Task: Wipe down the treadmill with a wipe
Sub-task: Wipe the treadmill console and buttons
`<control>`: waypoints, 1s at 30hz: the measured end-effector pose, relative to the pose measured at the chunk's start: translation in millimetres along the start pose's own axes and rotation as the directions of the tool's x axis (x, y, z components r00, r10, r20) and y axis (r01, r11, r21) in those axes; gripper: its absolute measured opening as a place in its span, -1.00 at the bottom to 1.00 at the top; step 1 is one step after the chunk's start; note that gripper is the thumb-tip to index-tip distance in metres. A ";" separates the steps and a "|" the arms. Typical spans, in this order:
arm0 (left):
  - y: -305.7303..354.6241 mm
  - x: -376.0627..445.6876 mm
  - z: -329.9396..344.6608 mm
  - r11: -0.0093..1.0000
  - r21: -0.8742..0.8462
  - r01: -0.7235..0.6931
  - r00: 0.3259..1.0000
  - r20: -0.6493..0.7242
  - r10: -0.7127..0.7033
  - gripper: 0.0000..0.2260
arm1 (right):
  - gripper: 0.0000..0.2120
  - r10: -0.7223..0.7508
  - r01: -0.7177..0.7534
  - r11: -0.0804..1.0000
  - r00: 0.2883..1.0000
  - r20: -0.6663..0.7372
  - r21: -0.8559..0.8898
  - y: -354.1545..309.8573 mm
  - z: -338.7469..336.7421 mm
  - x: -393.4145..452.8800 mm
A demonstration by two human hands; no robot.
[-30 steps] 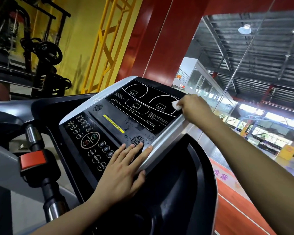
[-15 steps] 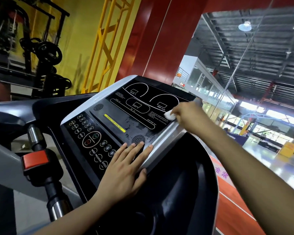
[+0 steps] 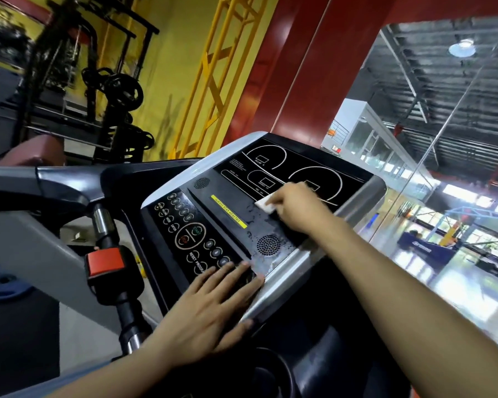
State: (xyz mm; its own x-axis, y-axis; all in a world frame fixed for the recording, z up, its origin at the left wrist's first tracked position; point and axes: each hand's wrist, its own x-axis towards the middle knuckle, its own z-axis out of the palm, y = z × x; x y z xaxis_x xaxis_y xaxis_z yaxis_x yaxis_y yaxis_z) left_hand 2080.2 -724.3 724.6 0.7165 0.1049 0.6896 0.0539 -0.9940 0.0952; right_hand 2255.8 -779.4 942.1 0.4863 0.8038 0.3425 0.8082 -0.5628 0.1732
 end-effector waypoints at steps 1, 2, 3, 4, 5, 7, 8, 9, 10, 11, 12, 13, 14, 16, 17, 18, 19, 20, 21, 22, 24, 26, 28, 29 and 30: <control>-4.2 -7.6 -1.5 1.000 0.004 0.016 1.000 0.024 -0.016 -0.43 | -0.71 -0.093 0.089 0.995 0.992 0.081 0.046 -17.4 11.4 -6.9; -6.6 -14.7 -2.7 0.999 -0.006 0.035 0.998 0.045 -0.034 -0.42 | -0.71 -0.183 0.174 0.982 0.974 0.137 0.072 -31.2 21.4 -14.4; -7.4 -20.2 -4.7 0.998 -0.029 0.059 0.997 0.060 -0.057 -0.41 | -0.72 -0.237 0.226 0.970 0.958 0.161 0.085 -40.9 25.9 -17.6; -8.2 -24.1 -6.1 0.995 -0.057 0.085 0.994 0.072 -0.081 -0.41 | -0.75 -0.265 0.260 0.964 0.952 0.155 0.052 -44.2 25.6 -15.2; -8.2 -26.1 -7.2 0.990 -0.084 0.109 0.992 0.079 -0.103 -0.40 | -0.74 -0.245 0.250 0.968 0.958 0.147 -0.012 -43.8 22.3 -6.9; -7.8 -26.6 -7.7 0.982 -0.130 0.139 0.989 0.076 -0.130 -0.39 | -0.64 -0.073 0.082 0.989 0.995 0.071 -0.124 -33.5 13.0 16.0; -7.7 -25.8 -7.4 0.979 -0.145 0.144 0.988 0.077 -0.134 -0.39 | -0.62 -0.010 0.010 0.989 1.000 0.005 -0.144 -26.6 6.7 25.3; -7.4 -25.0 -7.5 0.977 -0.155 0.147 0.987 0.081 -0.136 -0.39 | -0.62 0.020 -0.026 0.989 0.999 -0.041 -0.144 -20.2 2.9 31.9; -7.6 -24.8 -7.6 0.976 -0.162 0.148 0.988 0.078 -0.137 -0.38 | -0.64 0.010 -0.018 0.991 0.998 -0.059 -0.136 -19.7 0.9 33.2; -8.0 -24.4 -7.8 0.975 -0.168 0.144 0.989 0.065 -0.135 -0.38 | -0.66 -0.019 0.016 0.992 0.999 -0.026 -0.127 -26.3 2.6 29.7; -7.7 -24.0 -8.8 0.974 -0.173 0.143 0.989 0.053 -0.136 -0.39 | -0.68 -0.068 0.070 0.993 0.997 0.032 -0.095 -33.5 9.6 21.5; -6.8 -24.0 -9.6 0.974 -0.174 0.143 0.989 0.049 -0.137 -0.39 | -0.70 -0.130 0.136 0.990 0.987 0.098 -0.049 -44.6 18.1 13.9; -6.3 -24.5 -9.5 0.975 -0.169 0.142 0.989 0.052 -0.135 -0.39 | -0.72 -0.201 0.207 0.978 0.969 0.146 -0.029 -52.9 28.4 3.7; -6.1 -25.4 -9.0 0.977 -0.163 0.139 0.990 0.049 -0.133 -0.39 | -0.79 -0.254 0.270 0.961 0.947 0.196 -0.056 -60.2 37.0 -4.2; -6.1 -25.7 -9.3 0.976 -0.166 0.140 0.990 0.044 -0.135 -0.39 | -0.82 -0.218 0.240 0.967 0.955 0.202 -0.089 -59.8 30.1 -4.3; -6.3 -25.5 -10.1 0.975 -0.169 0.141 0.990 0.045 -0.136 -0.39 | -0.84 -0.164 0.195 0.970 0.966 0.198 -0.146 -53.2 20.8 -3.8; -6.8 -25.4 -10.1 0.976 -0.166 0.143 0.989 0.049 -0.137 -0.39 | -0.77 -0.103 0.129 0.977 0.983 0.155 -0.169 -41.0 14.0 2.2; -7.0 -25.5 -10.0 0.976 -0.161 0.145 0.989 0.053 -0.138 -0.39 | -0.69 -0.049 0.060 0.982 0.997 0.065 -0.177 -25.6 6.3 6.9; -6.8 -25.6 -9.7 0.976 -0.159 0.147 0.989 0.055 -0.140 -0.39 | -0.65 -0.002 -0.001 0.989 1.000 -0.021 -0.146 -13.4 1.8 10.6; -6.5 -25.3 -10.0 0.976 -0.161 0.148 0.989 0.051 -0.141 -0.39 | -0.67 0.007 -0.015 0.993 0.998 -0.066 -0.116 -6.7 0.4 7.4; -7.3 -24.6 -9.9 0.974 -0.168 0.150 0.988 0.046 -0.145 -0.39 | -0.72 -0.066 0.067 0.995 0.997 0.028 -0.075 -17.3 7.8 -11.0; -8.4 -24.2 -8.8 0.973 -0.172 0.152 0.988 0.051 -0.145 -0.39 | -0.71 -0.206 0.210 0.977 0.969 0.136 -0.020 -34.0 22.6 -36.8; -8.6 -24.6 -7.7 0.972 -0.175 0.155 0.988 0.054 -0.147 -0.38 | -0.68 -0.313 0.319 0.948 0.939 0.143 -0.022 -39.4 26.9 -55.1; -8.7 -24.8 -7.1 0.972 -0.177 0.156 0.987 0.060 -0.147 -0.38 | -0.67 -0.284 0.290 0.956 0.952 0.118 -0.038 -34.5 23.4 -52.4; -8.7 -24.3 -7.1 0.971 -0.180 0.156 0.987 0.063 -0.146 -0.38 | -0.65 -0.211 0.217 0.973 0.974 0.079 -0.079 -23.6 19.4 -45.6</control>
State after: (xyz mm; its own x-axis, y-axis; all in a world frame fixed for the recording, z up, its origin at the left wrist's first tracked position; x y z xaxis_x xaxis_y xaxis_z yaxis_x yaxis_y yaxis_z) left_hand 2057.4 -718.0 712.2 0.7434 0.2472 0.6215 0.0389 -0.9436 0.3288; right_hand 2220.9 -799.0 904.6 0.3294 0.9172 0.2241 0.8658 -0.3881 0.3159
